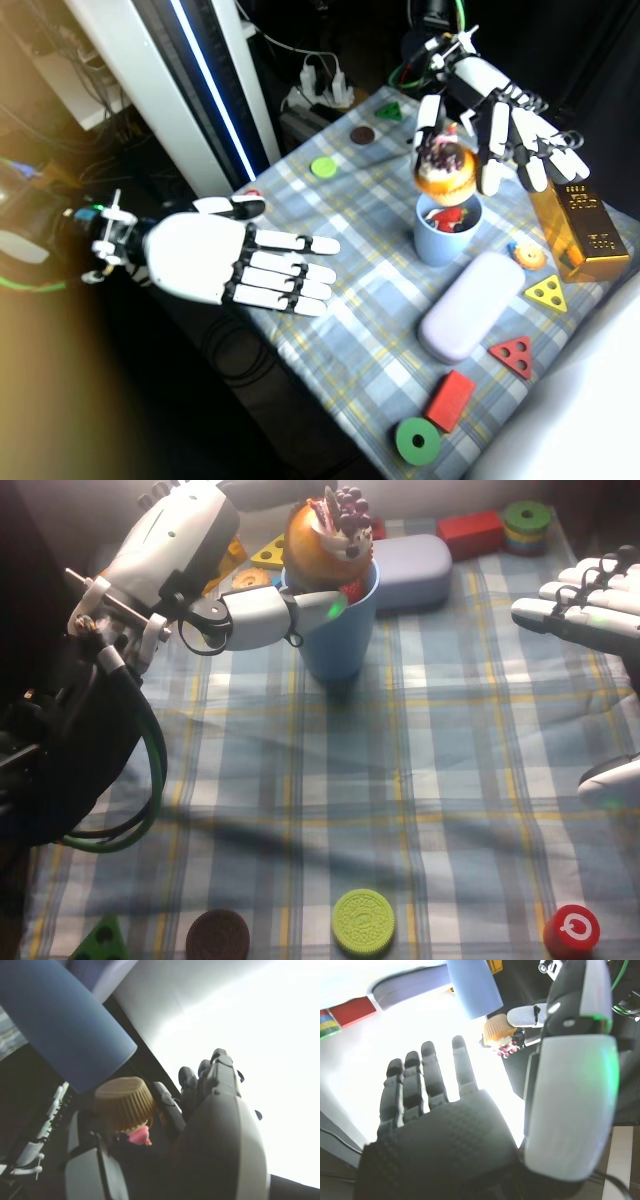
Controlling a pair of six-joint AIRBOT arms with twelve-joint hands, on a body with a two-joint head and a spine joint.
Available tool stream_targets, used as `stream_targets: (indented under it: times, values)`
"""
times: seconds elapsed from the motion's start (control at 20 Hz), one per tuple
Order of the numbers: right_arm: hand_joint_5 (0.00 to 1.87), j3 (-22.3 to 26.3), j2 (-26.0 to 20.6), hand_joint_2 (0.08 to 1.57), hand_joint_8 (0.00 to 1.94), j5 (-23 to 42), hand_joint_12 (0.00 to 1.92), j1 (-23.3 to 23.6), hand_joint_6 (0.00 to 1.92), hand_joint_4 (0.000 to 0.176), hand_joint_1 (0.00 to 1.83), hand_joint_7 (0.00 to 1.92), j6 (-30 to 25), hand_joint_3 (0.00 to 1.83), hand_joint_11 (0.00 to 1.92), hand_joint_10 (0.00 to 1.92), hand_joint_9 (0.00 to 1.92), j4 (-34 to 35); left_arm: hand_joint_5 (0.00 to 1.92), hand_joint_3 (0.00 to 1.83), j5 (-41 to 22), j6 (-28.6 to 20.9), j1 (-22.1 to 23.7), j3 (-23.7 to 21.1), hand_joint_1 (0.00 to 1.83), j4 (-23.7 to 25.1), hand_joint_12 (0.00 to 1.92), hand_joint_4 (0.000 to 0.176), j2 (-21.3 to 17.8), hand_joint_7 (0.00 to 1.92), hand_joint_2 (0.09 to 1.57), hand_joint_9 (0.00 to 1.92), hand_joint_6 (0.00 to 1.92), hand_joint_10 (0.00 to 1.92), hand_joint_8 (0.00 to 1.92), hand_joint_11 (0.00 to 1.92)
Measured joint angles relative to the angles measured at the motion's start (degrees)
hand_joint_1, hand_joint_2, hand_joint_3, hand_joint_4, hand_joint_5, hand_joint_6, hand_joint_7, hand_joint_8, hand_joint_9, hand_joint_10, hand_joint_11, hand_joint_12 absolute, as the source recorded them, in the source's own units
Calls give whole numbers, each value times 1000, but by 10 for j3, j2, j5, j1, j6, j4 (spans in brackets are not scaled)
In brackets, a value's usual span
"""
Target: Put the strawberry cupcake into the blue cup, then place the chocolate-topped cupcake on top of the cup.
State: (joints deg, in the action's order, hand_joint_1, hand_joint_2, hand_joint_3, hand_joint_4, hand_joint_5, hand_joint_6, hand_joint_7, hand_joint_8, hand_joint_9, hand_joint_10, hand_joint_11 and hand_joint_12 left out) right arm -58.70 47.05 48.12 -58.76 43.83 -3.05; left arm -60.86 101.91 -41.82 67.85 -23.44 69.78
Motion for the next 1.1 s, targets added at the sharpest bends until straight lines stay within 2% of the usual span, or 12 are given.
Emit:
stream_targets:
  times: [0.15,0.25,0.3,0.4,0.45,0.6,0.65,0.8,0.85,0.9,1.05,1.1]
  values:
    - [0,0,0,756,3,1,0,-2,0,128,279,46,0,0,0,0,0,0,646,0,0,0,0,0,904,0,0,73,0,263,914,19,9,7,3,0]
    - [0,0,0,757,0,0,0,-2,0,125,264,35,0,0,0,0,0,0,622,0,1,0,1,0,896,0,0,79,0,247,898,0,0,0,0,0]
    - [0,0,0,747,3,0,0,-2,0,137,279,43,0,0,0,0,0,0,578,0,1,0,1,0,905,-1,0,53,0,242,876,0,0,0,3,0]
    - [0,0,0,745,0,0,0,-2,0,139,283,31,0,0,0,0,0,0,581,0,1,0,2,0,904,-1,0,66,0,245,877,13,3,5,4,0]
    - [0,0,0,744,3,0,0,-2,0,138,273,37,0,0,0,0,0,0,585,0,1,0,2,1,911,0,0,105,0,243,883,5,4,1,3,0]
    - [0,0,0,744,0,0,0,-4,0,133,254,31,0,0,0,0,0,0,570,0,2,0,2,1,916,0,0,99,0,241,869,13,1,3,1,0]
    - [0,0,0,741,0,0,0,-4,0,143,255,14,0,0,0,0,0,0,615,0,2,0,2,1,929,-1,0,69,0,290,861,62,6,6,4,0]
    - [0,0,1,758,13,0,0,-4,0,103,254,46,0,4,0,0,0,1,597,11,3,0,2,1,850,-1,0,136,0,311,893,94,0,14,8,0]
    - [0,0,2,759,14,0,0,-4,0,105,259,54,0,4,0,0,0,0,591,13,3,0,3,1,826,-1,0,139,0,304,905,94,0,11,3,0]
    - [0,0,2,772,11,0,0,-4,0,56,303,50,0,8,0,0,0,0,589,6,3,0,3,1,751,0,0,98,0,395,919,118,0,7,10,0]
    - [0,0,2,786,0,4,0,-7,0,32,290,24,0,11,0,0,0,11,441,0,6,0,2,-13,523,4,0,123,-13,409,895,101,0,0,4,0]
    - [0,0,2,854,0,12,0,-10,0,0,226,3,0,10,0,0,0,20,208,0,4,0,0,-24,317,4,0,131,-24,241,822,26,0,0,0,0]
